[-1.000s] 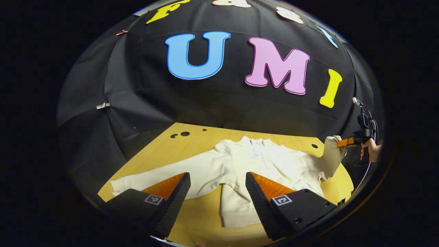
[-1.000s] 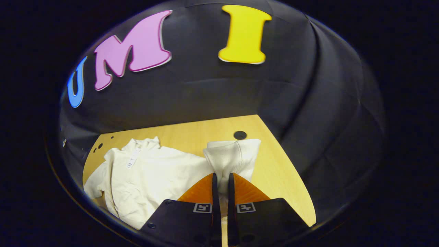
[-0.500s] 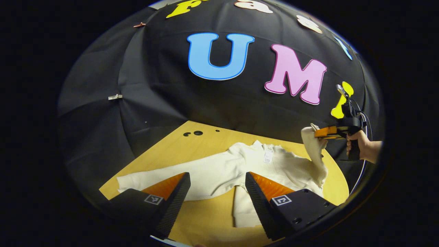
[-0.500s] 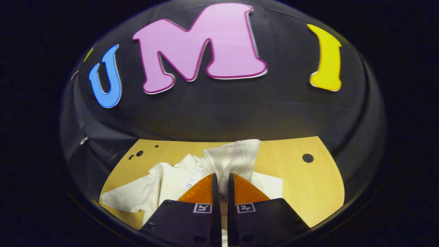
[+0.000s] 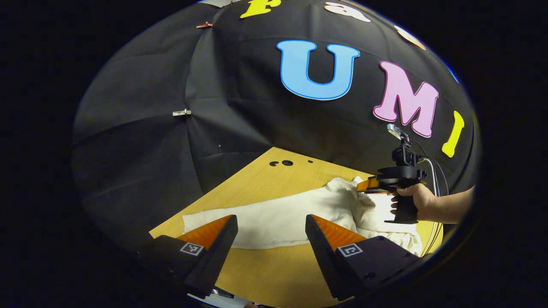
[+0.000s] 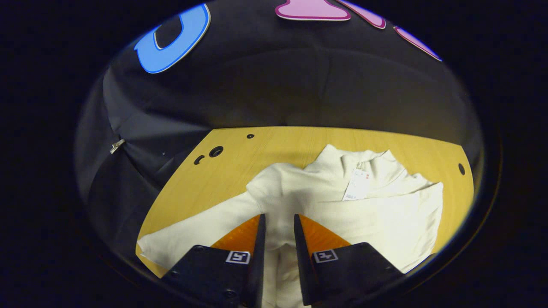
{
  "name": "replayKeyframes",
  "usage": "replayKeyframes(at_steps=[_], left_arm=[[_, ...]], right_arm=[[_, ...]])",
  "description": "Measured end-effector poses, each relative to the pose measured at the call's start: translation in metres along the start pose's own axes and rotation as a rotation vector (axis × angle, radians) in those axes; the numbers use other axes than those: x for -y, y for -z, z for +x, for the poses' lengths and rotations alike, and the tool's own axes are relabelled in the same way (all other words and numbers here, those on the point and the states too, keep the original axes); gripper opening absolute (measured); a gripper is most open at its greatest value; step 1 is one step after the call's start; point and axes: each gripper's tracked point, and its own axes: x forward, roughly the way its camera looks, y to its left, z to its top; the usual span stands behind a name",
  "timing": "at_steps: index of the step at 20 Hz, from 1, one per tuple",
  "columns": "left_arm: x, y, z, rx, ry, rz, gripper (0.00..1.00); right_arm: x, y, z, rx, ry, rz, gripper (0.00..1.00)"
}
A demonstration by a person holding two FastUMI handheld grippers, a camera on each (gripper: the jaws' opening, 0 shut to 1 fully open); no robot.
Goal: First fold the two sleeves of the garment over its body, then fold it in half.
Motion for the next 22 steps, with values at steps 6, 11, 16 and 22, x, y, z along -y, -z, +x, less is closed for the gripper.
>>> replayKeyframes(at_steps=[6,11,16,22], left_arm=[[-0.050,0.023,0.000,-0.018,-0.105,-0.037,0.98],[-0.120,0.049,0.021,-0.055,-0.218,-0.073,0.98],[-0.165,0.064,0.057,-0.097,-0.284,-0.097,0.98],[-0.193,0.097,0.098,-0.198,-0.326,-0.138,0.98]], right_arm=[[0.014,-0.008,-0.039,0.045,-0.012,0.009,1.00],[0.095,-0.032,-0.106,0.168,0.126,0.050,0.99],[0.170,-0.033,-0.170,0.223,0.241,0.122,0.98],[0.248,-0.011,-0.248,0.277,0.376,0.164,0.99]])
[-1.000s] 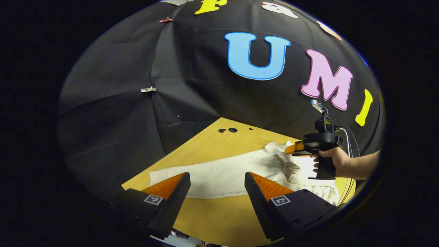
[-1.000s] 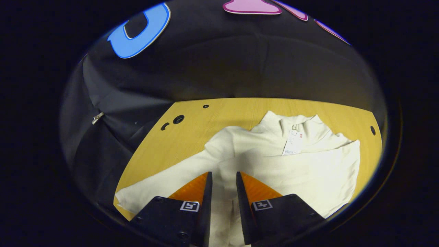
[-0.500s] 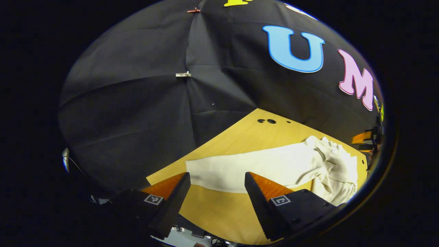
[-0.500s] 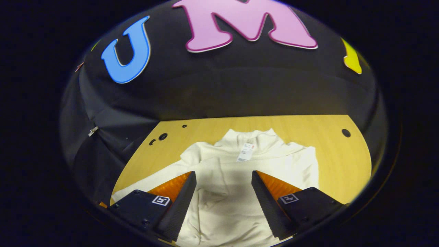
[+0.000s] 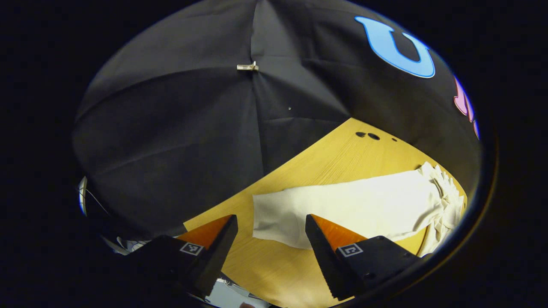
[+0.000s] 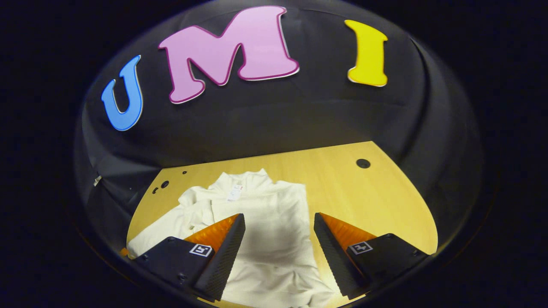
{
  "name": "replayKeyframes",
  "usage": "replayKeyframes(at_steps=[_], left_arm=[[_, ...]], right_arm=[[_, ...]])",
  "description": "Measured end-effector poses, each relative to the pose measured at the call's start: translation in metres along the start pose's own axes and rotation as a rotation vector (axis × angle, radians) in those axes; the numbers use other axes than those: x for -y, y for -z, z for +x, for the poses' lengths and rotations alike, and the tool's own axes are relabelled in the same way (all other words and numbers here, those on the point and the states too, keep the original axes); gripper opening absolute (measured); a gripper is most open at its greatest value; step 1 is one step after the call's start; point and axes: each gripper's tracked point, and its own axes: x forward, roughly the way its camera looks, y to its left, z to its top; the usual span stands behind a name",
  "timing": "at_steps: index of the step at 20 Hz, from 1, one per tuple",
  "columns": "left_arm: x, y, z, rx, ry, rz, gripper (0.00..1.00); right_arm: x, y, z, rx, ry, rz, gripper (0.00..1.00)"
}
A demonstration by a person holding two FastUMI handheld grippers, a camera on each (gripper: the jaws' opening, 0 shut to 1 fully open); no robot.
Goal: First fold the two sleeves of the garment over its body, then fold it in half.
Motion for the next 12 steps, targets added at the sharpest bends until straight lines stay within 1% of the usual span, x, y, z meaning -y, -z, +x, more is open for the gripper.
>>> replayKeyframes(at_steps=[4,7,8,9,10,11,12], left_arm=[[-0.001,0.009,0.021,-0.047,-0.012,-0.005,0.98],[0.009,0.021,0.030,-0.086,-0.006,0.013,0.98],[0.010,0.024,0.029,-0.088,-0.022,0.044,0.92],[0.015,0.023,0.036,-0.074,-0.011,0.062,1.00],[0.017,0.023,0.033,-0.078,-0.019,0.062,0.87],[0.019,0.023,0.033,-0.083,-0.019,0.050,0.84],[0.020,0.022,0.032,-0.080,-0.024,0.044,0.86]], right_arm=[[0.051,-0.003,-0.034,0.033,0.068,0.069,0.98],[0.085,0.003,-0.055,0.049,0.124,0.075,0.98],[0.093,0.007,-0.061,0.047,0.138,0.088,0.98],[0.100,0.012,-0.065,0.044,0.148,0.109,0.98],[0.106,0.018,-0.068,0.038,0.158,0.133,0.98],[0.111,0.023,-0.070,0.032,0.165,0.157,0.98],[0.116,0.028,-0.072,0.028,0.170,0.176,0.98]])
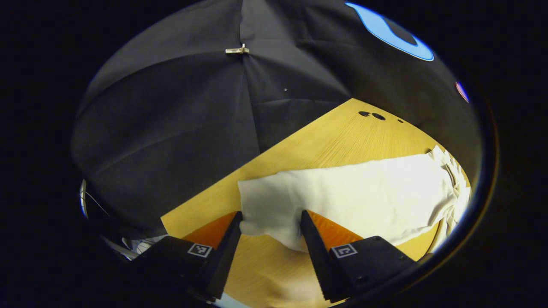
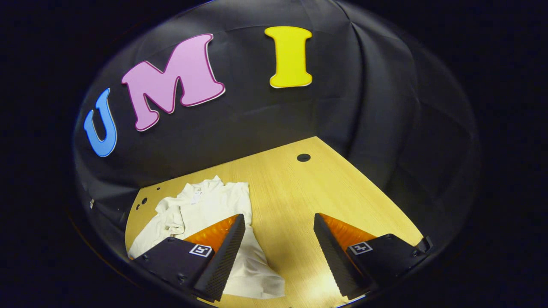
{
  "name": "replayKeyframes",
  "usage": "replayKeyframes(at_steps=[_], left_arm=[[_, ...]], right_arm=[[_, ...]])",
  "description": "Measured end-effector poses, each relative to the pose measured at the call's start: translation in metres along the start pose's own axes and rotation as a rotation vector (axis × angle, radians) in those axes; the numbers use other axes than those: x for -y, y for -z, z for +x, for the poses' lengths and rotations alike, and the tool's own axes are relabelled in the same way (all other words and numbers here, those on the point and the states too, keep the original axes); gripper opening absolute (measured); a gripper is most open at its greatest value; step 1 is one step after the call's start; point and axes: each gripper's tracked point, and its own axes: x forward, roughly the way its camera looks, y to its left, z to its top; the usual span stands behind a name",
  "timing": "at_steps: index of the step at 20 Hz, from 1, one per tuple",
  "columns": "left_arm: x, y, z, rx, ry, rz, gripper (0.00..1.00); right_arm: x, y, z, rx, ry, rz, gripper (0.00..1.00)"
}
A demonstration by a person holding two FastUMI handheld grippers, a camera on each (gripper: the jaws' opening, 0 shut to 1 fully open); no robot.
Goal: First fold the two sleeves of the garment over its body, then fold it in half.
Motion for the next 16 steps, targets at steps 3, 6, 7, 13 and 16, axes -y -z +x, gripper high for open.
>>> replayKeyframes(at_steps=[3,6,7,13,16], left_arm=[[0.016,-0.001,0.004,0.012,0.059,0.060,0.55],[0.025,-0.004,0.006,0.010,0.064,0.090,0.26],[0.026,-0.005,0.005,0.010,0.063,0.091,0.23],[0.049,-0.012,0.000,-0.013,0.113,0.095,0.08],[0.068,-0.034,-0.009,0.026,0.135,0.081,0.08]], right_arm=[[0.014,0.011,-0.004,-0.014,0.017,0.019,0.98],[0.026,0.017,-0.013,-0.022,0.025,0.029,0.99],[0.030,0.018,-0.014,-0.025,0.027,0.031,0.99],[0.049,0.012,-0.023,-0.008,0.049,0.037,0.99],[0.056,0.009,-0.025,-0.001,0.051,0.049,0.98]])
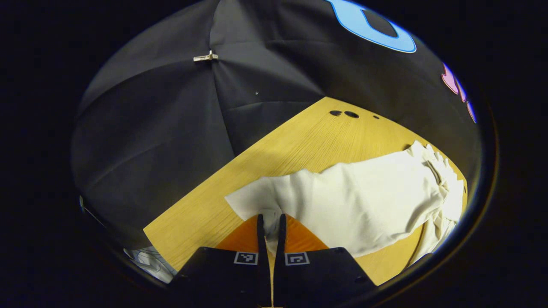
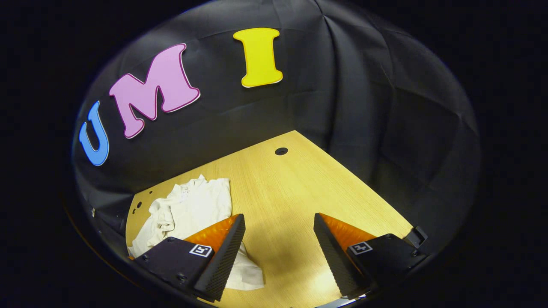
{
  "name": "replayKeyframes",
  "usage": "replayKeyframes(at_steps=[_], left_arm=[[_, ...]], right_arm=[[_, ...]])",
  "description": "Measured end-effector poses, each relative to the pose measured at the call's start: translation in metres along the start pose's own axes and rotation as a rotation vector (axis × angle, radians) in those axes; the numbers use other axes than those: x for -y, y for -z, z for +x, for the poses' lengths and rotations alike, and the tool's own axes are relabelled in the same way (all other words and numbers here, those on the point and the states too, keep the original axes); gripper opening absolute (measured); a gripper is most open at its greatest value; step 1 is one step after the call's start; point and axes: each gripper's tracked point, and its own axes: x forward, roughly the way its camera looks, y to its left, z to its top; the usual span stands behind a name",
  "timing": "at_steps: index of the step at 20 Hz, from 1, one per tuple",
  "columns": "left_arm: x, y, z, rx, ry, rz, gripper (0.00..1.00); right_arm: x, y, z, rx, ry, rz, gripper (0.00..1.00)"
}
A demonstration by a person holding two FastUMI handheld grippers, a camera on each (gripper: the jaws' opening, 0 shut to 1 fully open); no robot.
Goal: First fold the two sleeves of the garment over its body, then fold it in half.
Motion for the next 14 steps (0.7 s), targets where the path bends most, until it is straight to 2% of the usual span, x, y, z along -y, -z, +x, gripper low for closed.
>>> replayKeyframes(at_steps=[4,9,10,11,13,14], left_arm=[[0.041,-0.054,-0.006,0.074,0.060,-0.018,0.08],[0.118,-0.124,-0.015,0.155,0.156,-0.006,0.08],[0.142,-0.138,-0.017,0.170,0.187,0.003,0.08],[0.162,-0.150,-0.019,0.184,0.211,0.015,0.13],[0.240,-0.182,-0.035,0.236,0.304,0.071,0.04],[0.267,-0.189,-0.042,0.250,0.338,0.087,0.08]], right_arm=[[0.006,0.009,-0.001,-0.012,-0.001,0.002,0.99],[0.008,0.021,0.002,-0.035,-0.014,0.007,0.99],[0.008,0.023,0.002,-0.036,-0.017,0.002,0.99],[0.009,0.023,0.004,-0.039,-0.020,-0.001,0.99],[0.008,0.024,0.005,-0.048,-0.027,-0.006,0.99],[0.007,0.025,0.005,-0.050,-0.032,-0.010,0.99]])
